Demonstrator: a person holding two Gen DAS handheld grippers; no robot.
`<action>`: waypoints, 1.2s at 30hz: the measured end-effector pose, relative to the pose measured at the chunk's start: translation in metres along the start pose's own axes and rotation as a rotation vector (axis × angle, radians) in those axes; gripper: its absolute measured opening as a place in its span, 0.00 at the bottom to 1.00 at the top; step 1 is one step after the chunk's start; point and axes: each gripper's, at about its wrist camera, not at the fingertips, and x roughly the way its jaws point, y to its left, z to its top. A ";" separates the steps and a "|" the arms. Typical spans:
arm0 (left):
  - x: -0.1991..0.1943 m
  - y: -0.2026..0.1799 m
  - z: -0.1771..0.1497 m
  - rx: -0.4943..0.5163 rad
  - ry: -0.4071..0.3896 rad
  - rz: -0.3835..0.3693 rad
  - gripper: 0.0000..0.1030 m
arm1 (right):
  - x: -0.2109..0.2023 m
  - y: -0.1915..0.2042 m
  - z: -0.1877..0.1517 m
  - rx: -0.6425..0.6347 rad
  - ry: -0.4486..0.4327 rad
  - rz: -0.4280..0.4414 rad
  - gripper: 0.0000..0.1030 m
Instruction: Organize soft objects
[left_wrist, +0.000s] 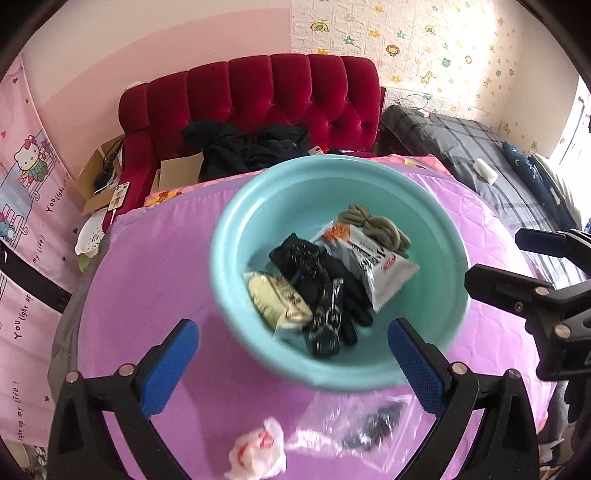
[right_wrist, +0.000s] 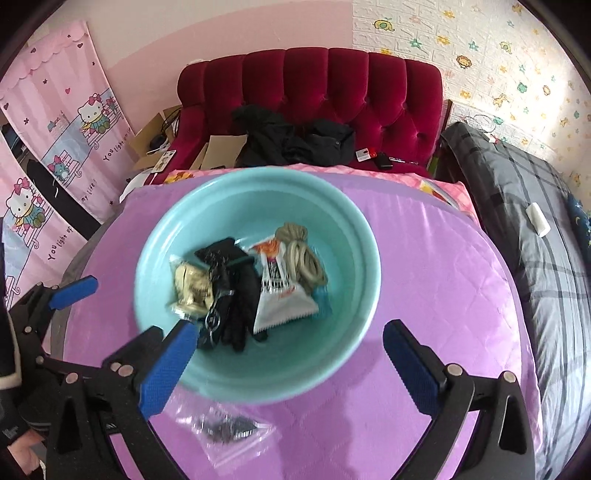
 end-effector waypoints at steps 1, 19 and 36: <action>-0.006 0.000 -0.004 0.001 -0.005 0.002 1.00 | -0.004 0.001 -0.004 -0.002 0.000 -0.002 1.00; -0.055 0.005 -0.082 0.037 -0.034 0.045 1.00 | -0.042 0.034 -0.087 -0.005 -0.027 0.002 1.00; -0.039 0.007 -0.150 0.000 0.011 0.034 1.00 | -0.017 0.049 -0.152 -0.015 -0.008 0.013 1.00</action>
